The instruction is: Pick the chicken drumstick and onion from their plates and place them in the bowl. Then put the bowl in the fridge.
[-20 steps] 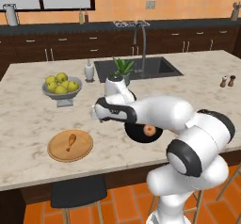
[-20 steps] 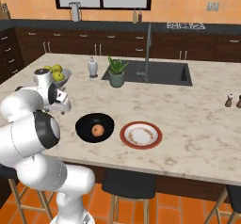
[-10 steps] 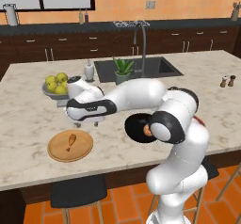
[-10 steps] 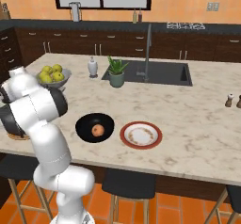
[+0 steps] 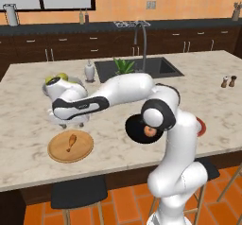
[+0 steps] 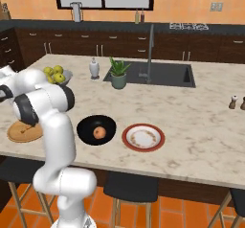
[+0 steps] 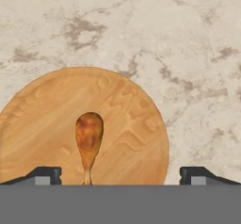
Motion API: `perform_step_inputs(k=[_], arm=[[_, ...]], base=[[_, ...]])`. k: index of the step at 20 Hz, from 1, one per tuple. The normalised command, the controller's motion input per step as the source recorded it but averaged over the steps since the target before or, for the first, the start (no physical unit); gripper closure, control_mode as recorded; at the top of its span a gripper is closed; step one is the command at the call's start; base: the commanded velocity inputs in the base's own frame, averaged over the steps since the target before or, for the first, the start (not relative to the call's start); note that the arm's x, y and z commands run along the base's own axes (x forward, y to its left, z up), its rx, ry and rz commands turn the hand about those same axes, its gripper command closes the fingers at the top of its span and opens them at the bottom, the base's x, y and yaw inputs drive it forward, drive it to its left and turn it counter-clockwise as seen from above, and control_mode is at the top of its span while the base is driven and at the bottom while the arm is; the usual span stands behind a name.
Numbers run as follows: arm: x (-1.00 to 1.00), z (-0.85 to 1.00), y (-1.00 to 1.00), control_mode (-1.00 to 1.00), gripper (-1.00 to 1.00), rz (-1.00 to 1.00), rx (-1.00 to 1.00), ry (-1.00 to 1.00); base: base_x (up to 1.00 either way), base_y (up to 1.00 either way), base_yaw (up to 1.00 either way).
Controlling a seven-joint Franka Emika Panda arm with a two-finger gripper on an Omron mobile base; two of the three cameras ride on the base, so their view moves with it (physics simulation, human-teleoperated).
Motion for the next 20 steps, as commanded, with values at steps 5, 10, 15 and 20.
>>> perform_step_inputs(k=[5, 10, 15, 20], arm=[[0.02, -0.31, 0.04, -1.0, -1.0, 0.0, 0.0, 0.04], [0.14, -0.52, 0.05, -1.0, -1.0, 0.03, 0.01, 0.0], [0.23, -0.47, 0.0, -1.0, -1.0, 0.04, 0.02, 0.0], [0.03, -0.48, 0.0, -1.0, -1.0, 0.01, 0.06, 0.0]], base=[[0.0, 0.0, 0.0], [0.0, 0.0, 0.0], [0.0, 0.0, 0.0], [0.0, 0.0, 0.0]])
